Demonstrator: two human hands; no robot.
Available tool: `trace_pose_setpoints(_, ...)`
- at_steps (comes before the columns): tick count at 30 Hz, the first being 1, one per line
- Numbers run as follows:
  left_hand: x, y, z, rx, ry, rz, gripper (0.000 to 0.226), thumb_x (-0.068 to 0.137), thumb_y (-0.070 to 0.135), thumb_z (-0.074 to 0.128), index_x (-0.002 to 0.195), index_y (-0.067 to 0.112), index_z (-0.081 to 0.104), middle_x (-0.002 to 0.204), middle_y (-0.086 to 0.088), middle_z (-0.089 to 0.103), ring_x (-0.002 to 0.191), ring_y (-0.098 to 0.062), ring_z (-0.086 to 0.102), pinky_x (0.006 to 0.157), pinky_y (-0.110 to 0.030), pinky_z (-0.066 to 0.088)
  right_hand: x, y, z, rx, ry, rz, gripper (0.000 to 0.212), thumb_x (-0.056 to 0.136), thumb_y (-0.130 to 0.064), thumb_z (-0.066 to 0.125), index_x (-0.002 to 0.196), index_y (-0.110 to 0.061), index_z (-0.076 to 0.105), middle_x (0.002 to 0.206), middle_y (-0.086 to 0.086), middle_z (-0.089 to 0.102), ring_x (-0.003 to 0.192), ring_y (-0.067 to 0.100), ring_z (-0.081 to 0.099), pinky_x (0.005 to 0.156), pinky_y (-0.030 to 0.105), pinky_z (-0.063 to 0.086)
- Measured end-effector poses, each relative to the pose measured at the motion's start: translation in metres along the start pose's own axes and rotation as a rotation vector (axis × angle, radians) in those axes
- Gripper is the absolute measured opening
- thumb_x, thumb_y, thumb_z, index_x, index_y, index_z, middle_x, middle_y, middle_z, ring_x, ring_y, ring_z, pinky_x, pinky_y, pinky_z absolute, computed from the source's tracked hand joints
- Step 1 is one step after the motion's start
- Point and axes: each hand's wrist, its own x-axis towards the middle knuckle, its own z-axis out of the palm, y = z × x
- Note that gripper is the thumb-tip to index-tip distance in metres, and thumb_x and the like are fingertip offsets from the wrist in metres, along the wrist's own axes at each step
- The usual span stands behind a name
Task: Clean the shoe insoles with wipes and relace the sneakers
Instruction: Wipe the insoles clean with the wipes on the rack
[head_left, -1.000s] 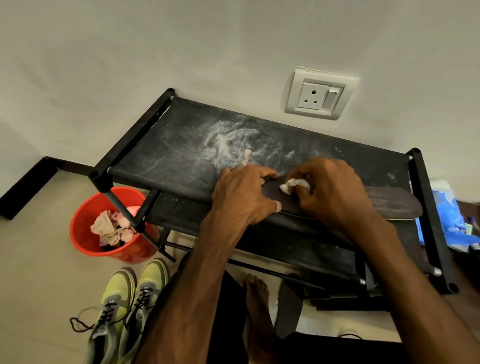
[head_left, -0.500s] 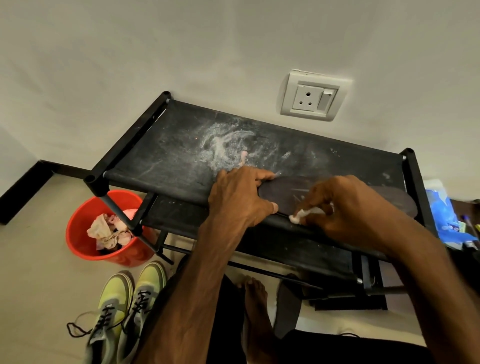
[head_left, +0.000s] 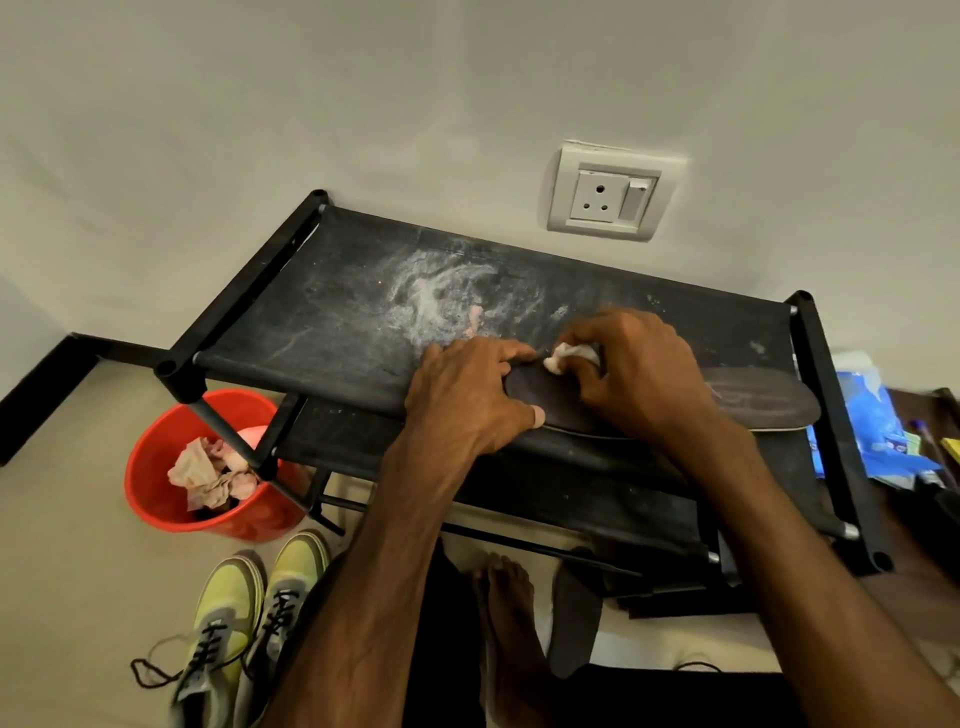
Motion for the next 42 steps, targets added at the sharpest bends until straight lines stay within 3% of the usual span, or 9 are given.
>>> trace_pose_setpoints(9,-0.001,0.0,0.003,-0.012,0.025,-0.02,0.07,0.072,0.041,0.086,0.135,0.045,0.057,0.128,0.011,0.066,0.125,-0.017,0.052,0.112,-0.039,0.038,-0.032,0.012,-0.038,0.097,-0.351,0.001,0.015,0.084,-0.037,0.079,0.097,-0.045,0.078,0.095,-0.019,0.075,0.083,0.004,0.067,0.076,0.037,0.061)
trace_pose_setpoints(12,-0.001,0.001,0.001,-0.014,0.021,-0.01,0.069,0.073,0.039,0.085,0.136,0.043,0.057,0.128,0.011,0.066,0.126,-0.016,0.052,0.114,-0.039,0.037,-0.028,0.01,-0.03,0.054,-0.261,0.023,0.013,0.085,-0.037,0.076,0.097,-0.043,0.076,0.094,-0.016,0.074,0.084,0.009,0.067,0.076,0.042,0.06)
trace_pose_setpoints(17,-0.001,0.001,-0.001,0.017,0.008,0.032,0.068,0.075,0.041,0.084,0.137,0.039,0.057,0.128,0.007,0.066,0.126,-0.014,0.054,0.114,-0.039,0.037,-0.007,0.006,-0.002,-0.004,0.043,0.045,0.018,0.085,-0.03,0.072,0.101,-0.034,0.077,0.101,-0.003,0.074,0.09,0.028,0.068,0.076,0.045,0.058)
trace_pose_setpoints(20,0.0,0.0,-0.001,0.025,-0.004,0.029,0.067,0.075,0.042,0.083,0.138,0.038,0.058,0.128,0.007,0.066,0.125,-0.013,0.054,0.114,-0.039,0.036,0.003,0.007,0.004,-0.014,0.08,0.056,0.019,0.085,-0.031,0.07,0.103,-0.031,0.078,0.106,0.0,0.073,0.093,0.03,0.068,0.078,0.046,0.057)
trace_pose_setpoints(26,0.0,-0.001,0.003,0.0,0.011,-0.001,0.069,0.074,0.042,0.084,0.137,0.043,0.057,0.128,0.01,0.066,0.125,-0.015,0.053,0.112,-0.039,0.039,-0.014,0.016,-0.02,0.107,-0.219,-0.007,0.016,0.084,-0.032,0.076,0.098,-0.039,0.079,0.094,-0.011,0.076,0.081,0.011,0.067,0.075,0.042,0.059)
trace_pose_setpoints(31,0.004,-0.007,0.007,0.004,0.028,-0.011,0.072,0.071,0.047,0.084,0.136,0.048,0.055,0.128,0.012,0.065,0.125,-0.019,0.053,0.11,-0.041,0.041,-0.031,0.011,-0.048,0.162,-0.449,-0.09,0.011,0.084,-0.036,0.079,0.093,-0.041,0.079,0.086,-0.022,0.071,0.076,-0.006,0.061,0.063,0.018,0.047)
trace_pose_setpoints(34,0.004,-0.008,0.007,0.02,0.025,0.015,0.071,0.072,0.047,0.083,0.138,0.046,0.054,0.131,0.009,0.064,0.127,-0.018,0.052,0.113,-0.038,0.036,-0.031,0.011,-0.05,0.297,-0.27,-0.074,0.015,0.08,-0.043,0.073,0.094,-0.04,0.076,0.089,-0.018,0.073,0.077,-0.002,0.065,0.062,0.021,0.053)
trace_pose_setpoints(37,0.004,-0.007,0.005,0.018,0.015,0.033,0.071,0.073,0.046,0.083,0.138,0.044,0.055,0.131,0.008,0.065,0.127,-0.016,0.052,0.114,-0.039,0.037,-0.019,0.014,-0.033,0.281,-0.072,0.002,0.014,0.085,-0.034,0.077,0.099,-0.037,0.077,0.083,-0.018,0.071,0.069,-0.002,0.064,0.063,0.022,0.051)
trace_pose_setpoints(42,0.004,-0.008,0.005,0.026,0.001,0.026,0.071,0.075,0.047,0.082,0.14,0.044,0.054,0.133,0.01,0.064,0.129,-0.016,0.051,0.114,-0.039,0.037,-0.005,0.011,-0.009,0.184,-0.106,0.017,0.012,0.089,-0.035,0.075,0.1,-0.032,0.078,0.097,-0.012,0.076,0.086,0.01,0.067,0.08,0.041,0.059)
